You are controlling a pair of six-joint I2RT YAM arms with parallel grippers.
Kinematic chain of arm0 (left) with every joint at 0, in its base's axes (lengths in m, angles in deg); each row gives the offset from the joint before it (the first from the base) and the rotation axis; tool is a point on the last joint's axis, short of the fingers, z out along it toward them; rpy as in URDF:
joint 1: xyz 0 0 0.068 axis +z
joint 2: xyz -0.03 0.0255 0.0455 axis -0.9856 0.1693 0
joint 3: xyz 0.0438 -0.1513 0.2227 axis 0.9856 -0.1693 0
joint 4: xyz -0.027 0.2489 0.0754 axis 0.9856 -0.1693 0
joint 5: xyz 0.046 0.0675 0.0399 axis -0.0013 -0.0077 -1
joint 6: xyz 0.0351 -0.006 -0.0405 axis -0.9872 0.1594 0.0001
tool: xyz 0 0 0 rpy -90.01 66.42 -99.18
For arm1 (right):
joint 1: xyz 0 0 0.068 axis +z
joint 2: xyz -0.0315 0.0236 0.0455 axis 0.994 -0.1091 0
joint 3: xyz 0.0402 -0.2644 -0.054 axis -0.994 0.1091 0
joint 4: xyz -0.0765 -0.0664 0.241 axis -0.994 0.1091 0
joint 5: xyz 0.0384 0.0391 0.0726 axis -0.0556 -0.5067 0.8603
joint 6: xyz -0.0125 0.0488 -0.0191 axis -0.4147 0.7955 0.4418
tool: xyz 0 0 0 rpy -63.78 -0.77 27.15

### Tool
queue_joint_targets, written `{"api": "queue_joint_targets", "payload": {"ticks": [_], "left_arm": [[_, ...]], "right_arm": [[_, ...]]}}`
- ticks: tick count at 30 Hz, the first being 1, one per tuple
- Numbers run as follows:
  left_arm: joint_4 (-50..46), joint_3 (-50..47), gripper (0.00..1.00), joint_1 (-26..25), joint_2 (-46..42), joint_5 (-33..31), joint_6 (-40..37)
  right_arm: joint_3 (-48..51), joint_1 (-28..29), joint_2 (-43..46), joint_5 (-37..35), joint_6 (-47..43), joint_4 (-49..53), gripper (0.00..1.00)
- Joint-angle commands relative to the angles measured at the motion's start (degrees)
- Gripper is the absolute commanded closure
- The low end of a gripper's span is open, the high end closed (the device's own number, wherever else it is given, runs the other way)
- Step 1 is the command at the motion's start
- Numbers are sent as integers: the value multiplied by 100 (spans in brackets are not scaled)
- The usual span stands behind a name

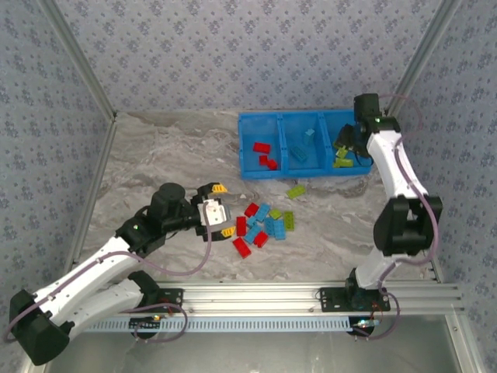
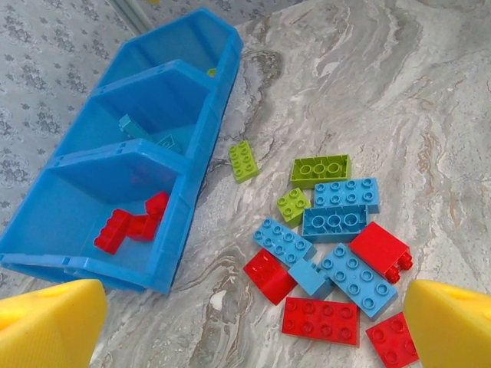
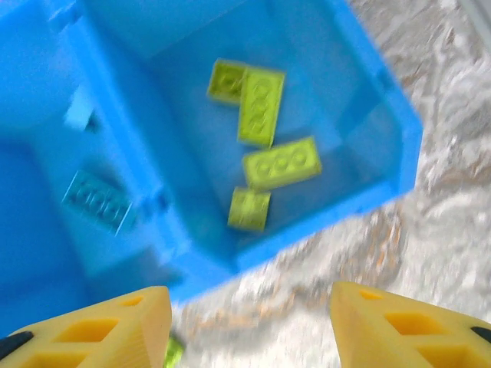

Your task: Sort the legos into containers by color

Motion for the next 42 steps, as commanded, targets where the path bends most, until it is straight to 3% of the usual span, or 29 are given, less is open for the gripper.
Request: {"api": "queue_joint_targets", "payload": {"ticks": [1, 6, 11, 18, 21, 25, 31, 42], "left_arm": [[378, 32, 1, 156, -61, 390, 355], [607, 172, 1, 500, 101, 901, 950], [427, 728, 1, 551, 536, 764, 2024], [-627, 1664, 2, 7, 1487, -1696, 4633], [-1170, 2001, 9, -163, 1981, -2265, 5836], [-1864, 2504, 24, -440, 2797, -2162, 6752], [-2043, 2790, 36, -1100, 3927, -2082, 6875], [-1835, 2981, 47, -1256, 5161, -2151, 6484]], "right_arm": [[825, 505, 848, 179, -156, 151, 41], [2158, 1693, 1880, 143, 41, 15, 40], [2573, 2813, 1816, 247, 703, 19, 38], [2575, 3753, 1464, 242, 1637, -18, 36], [2676, 3772, 1496, 177, 1902, -12, 34], [2814, 3690, 1547, 30, 1947, 38, 30], [3084, 3507, 1747, 0, 2087, 90, 29], [3669, 3104, 2463, 115, 2247, 74, 24]]}}
